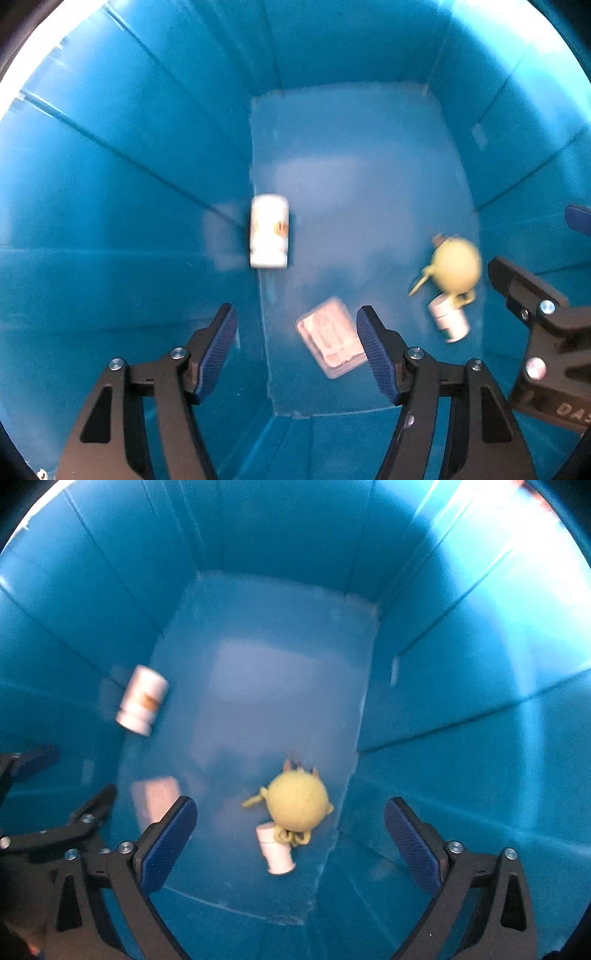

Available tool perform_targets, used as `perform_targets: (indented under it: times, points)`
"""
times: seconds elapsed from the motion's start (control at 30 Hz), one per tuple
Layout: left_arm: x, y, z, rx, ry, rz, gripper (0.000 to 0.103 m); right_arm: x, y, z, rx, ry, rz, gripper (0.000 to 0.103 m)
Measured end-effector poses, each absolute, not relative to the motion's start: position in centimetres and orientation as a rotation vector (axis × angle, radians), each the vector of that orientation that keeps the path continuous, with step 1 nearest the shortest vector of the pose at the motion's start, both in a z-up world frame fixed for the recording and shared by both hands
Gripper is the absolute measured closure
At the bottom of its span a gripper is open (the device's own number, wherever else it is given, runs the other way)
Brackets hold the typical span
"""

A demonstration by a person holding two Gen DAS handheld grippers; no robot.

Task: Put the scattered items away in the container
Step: 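Withdraw both grippers from the crate back toward the heap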

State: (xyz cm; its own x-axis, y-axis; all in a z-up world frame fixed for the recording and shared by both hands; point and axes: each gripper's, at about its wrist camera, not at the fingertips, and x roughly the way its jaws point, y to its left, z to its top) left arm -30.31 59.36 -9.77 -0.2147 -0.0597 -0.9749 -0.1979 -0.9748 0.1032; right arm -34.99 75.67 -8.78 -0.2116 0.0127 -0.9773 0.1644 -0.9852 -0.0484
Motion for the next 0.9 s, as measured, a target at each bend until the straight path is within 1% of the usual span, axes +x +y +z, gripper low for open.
perform_targets:
  times: [0.1,0.17,0.23,0.33,0.43,0.57,0.67,0.77,0.9]
  points:
    - [-29.9,59.3,-4.8,-1.724,0.270,2.427,0.037,-34.4,74.5,-4.6,1.735,0.242,-2.470,0.000]
    - [-28.9,58.8,-2.1,-1.611,0.207,2.461,0.036,-32.6,74.2,-1.7,1.609,0.264,-2.556,0.000]
    - [-27.0,58.0,0.0,-1.497,0.152,2.499,0.028,-30.3,73.5,0.3,1.484,0.261,-2.625,0.000]
    - [-24.1,57.2,2.5,-1.333,0.118,2.552,0.027,-26.5,73.4,2.7,1.314,0.197,-2.713,0.000]
    - [-21.4,56.1,4.0,-1.209,0.091,2.631,0.027,-23.1,73.2,3.6,1.199,0.147,-2.778,0.000]
    - [-18.0,54.8,5.5,-1.046,0.079,2.750,0.027,-19.3,72.7,4.1,1.025,0.147,-2.894,0.000]
    - [-16.0,53.7,6.6,-0.938,0.043,2.812,0.027,-17.3,72.2,4.7,0.899,0.109,-2.943,0.000]
    - [-14.5,52.5,7.2,-0.882,0.015,2.858,0.027,-15.9,71.3,5.2,0.791,0.091,-2.936,0.000]
    - [-13.1,50.9,7.2,-0.881,-0.002,2.922,0.027,-15.3,69.5,5.6,0.704,0.097,-2.894,0.000]
